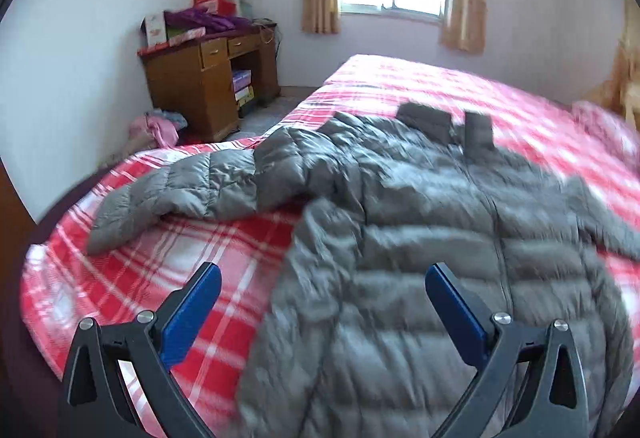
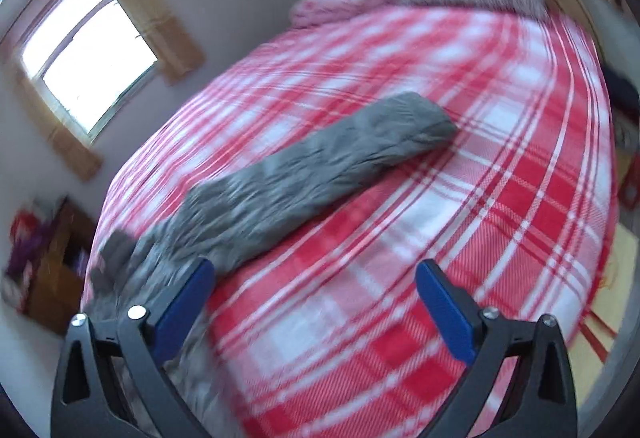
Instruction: Fold large clothes
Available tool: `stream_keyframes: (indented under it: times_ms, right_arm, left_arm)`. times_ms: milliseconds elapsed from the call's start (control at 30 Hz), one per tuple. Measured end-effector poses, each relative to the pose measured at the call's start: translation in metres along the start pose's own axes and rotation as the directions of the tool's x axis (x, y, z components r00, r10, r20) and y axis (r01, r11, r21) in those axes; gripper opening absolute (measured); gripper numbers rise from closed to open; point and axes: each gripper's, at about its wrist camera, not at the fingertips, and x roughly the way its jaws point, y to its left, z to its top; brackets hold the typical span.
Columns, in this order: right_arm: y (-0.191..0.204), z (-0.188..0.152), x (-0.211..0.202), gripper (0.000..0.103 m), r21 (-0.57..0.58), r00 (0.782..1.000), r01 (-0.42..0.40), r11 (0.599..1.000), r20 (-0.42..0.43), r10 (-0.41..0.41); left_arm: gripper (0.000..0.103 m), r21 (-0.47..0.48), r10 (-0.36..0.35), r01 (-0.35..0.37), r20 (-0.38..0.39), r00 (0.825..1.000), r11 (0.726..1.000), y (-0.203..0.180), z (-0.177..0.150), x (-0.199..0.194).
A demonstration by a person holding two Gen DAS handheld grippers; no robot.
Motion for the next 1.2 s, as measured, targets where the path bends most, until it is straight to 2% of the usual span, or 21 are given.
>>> stream_keyframes:
  times_ms: [67, 133, 267, 300, 333, 367, 400, 433, 500, 567, 633, 700, 733, 800, 867, 900, 1000, 1100, 1133, 1167, 1200]
  right_arm:
    - [-0.032, 0.028, 0.036, 0.097, 0.155, 0.999, 0.040, 0.987, -0.020, -0.037]
    - [-0.051, 0.049, 0.070, 0.096, 0.250, 0.997, 0.068, 0.966, -0.047, -0.058]
    - [-0.064, 0.073, 0.115, 0.095, 0.293, 0.983, 0.182, 0.938, -0.068, -0.170]
    - [-0.057, 0.078, 0.118, 0.082, 0.277, 0.974, 0.224, 0.934, -0.028, -0.226]
    - [-0.051, 0.081, 0.121, 0.058, 0.250, 0.970, 0.238, 0.938, -0.013, -0.243]
    - [-0.040, 0.085, 0.126, 0.006, 0.181, 0.964, 0.265, 0.947, -0.020, -0.266]
    - [-0.030, 0.087, 0.136, 0.007, 0.106, 0.960, 0.278, 0.955, -0.061, -0.272]
    - [-0.022, 0.087, 0.135, 0.007, 0.072, 0.957, 0.289, 0.955, -0.059, -0.285]
    - [-0.001, 0.089, 0.115, 0.007, 0.002, 0.949, 0.312, 0.950, 0.041, -0.312]
    - [0.028, 0.092, 0.095, 0.007, -0.123, 0.947, 0.303, 0.945, 0.150, -0.284]
    - [0.085, 0.079, 0.059, 0.007, -0.315, 0.951, 0.252, 0.915, 0.254, -0.175]
    - [0.132, 0.064, 0.034, 0.007, -0.431, 0.960, 0.176, 0.885, 0.274, -0.058]
    - [0.165, 0.049, 0.020, 0.007, -0.504, 0.965, 0.123, 0.855, 0.262, 0.016]
    - [0.220, 0.013, 0.009, 0.007, -0.624, 0.973, 0.040, 0.780, 0.203, 0.113]
    - [0.263, -0.025, 0.013, 0.007, -0.704, 0.976, -0.060, 0.708, 0.108, 0.190]
    - [0.290, -0.053, 0.017, 0.007, -0.740, 0.972, -0.135, 0.659, 0.028, 0.231]
    - [0.333, -0.119, 0.038, 0.007, -0.777, 0.950, -0.282, 0.563, -0.144, 0.278]
    - [0.361, -0.182, 0.064, 0.010, -0.792, 0.922, -0.372, 0.483, -0.253, 0.294]
    - [0.362, -0.193, 0.071, 0.025, -0.788, 0.910, -0.400, 0.469, -0.283, 0.302]
    - [0.366, -0.211, 0.079, 0.038, -0.777, 0.887, -0.455, 0.435, -0.351, 0.301]
    - [0.376, -0.222, 0.080, 0.068, -0.766, 0.871, -0.488, 0.419, -0.394, 0.295]
  left_arm:
    - [0.102, -0.036, 0.022, -0.023, -0.020, 1.000, 0.999, 0.013, 0.007, 0.020]
    - [0.102, -0.003, 0.078, -0.078, -0.062, 0.995, 0.997, 0.019, 0.013, 0.041]
    - [0.102, 0.114, 0.162, -0.151, -0.101, 0.982, 0.982, 0.019, 0.021, 0.075]
    - [0.102, 0.143, 0.174, -0.159, -0.101, 0.980, 0.977, 0.018, 0.023, 0.083]
    - [0.102, 0.155, 0.179, -0.163, -0.098, 0.979, 0.974, 0.019, 0.024, 0.088]
    - [0.102, 0.164, 0.184, -0.167, -0.095, 0.978, 0.972, 0.020, 0.025, 0.095]
    - [0.102, 0.168, 0.188, -0.171, -0.093, 0.978, 0.971, 0.021, 0.025, 0.100]
    - [0.102, 0.170, 0.192, -0.175, -0.090, 0.977, 0.970, 0.022, 0.025, 0.105]
    - [0.102, 0.163, 0.189, -0.173, -0.090, 0.978, 0.971, 0.026, 0.023, 0.116]
    - [0.102, 0.130, 0.177, -0.164, -0.098, 0.979, 0.978, 0.033, 0.018, 0.126]
    - [0.102, 0.083, 0.165, -0.156, -0.112, 0.980, 0.984, 0.039, 0.013, 0.135]
    - [0.102, 0.022, 0.152, -0.150, -0.139, 0.979, 0.988, 0.045, 0.006, 0.142]
    - [0.102, 0.038, 0.167, -0.164, -0.102, 0.981, 0.986, 0.040, 0.004, 0.138]
    - [0.102, 0.086, 0.172, -0.165, -0.092, 0.981, 0.983, 0.031, -0.003, 0.139]
    - [0.102, 0.129, 0.210, -0.201, -0.058, 0.976, 0.971, 0.023, -0.007, 0.137]
    - [0.102, 0.132, 0.214, -0.205, -0.054, 0.975, 0.970, 0.022, -0.007, 0.137]
    - [0.102, 0.090, 0.187, -0.180, -0.071, 0.980, 0.979, 0.029, -0.007, 0.138]
    - [0.102, 0.090, 0.194, -0.187, -0.068, 0.979, 0.978, 0.031, -0.007, 0.138]
    - [0.102, 0.094, 0.196, -0.190, -0.066, 0.978, 0.977, 0.030, -0.007, 0.137]
    - [0.102, 0.094, 0.196, -0.190, -0.066, 0.978, 0.977, 0.030, -0.007, 0.137]
    - [0.102, 0.093, 0.195, -0.189, -0.066, 0.978, 0.978, 0.029, -0.007, 0.137]
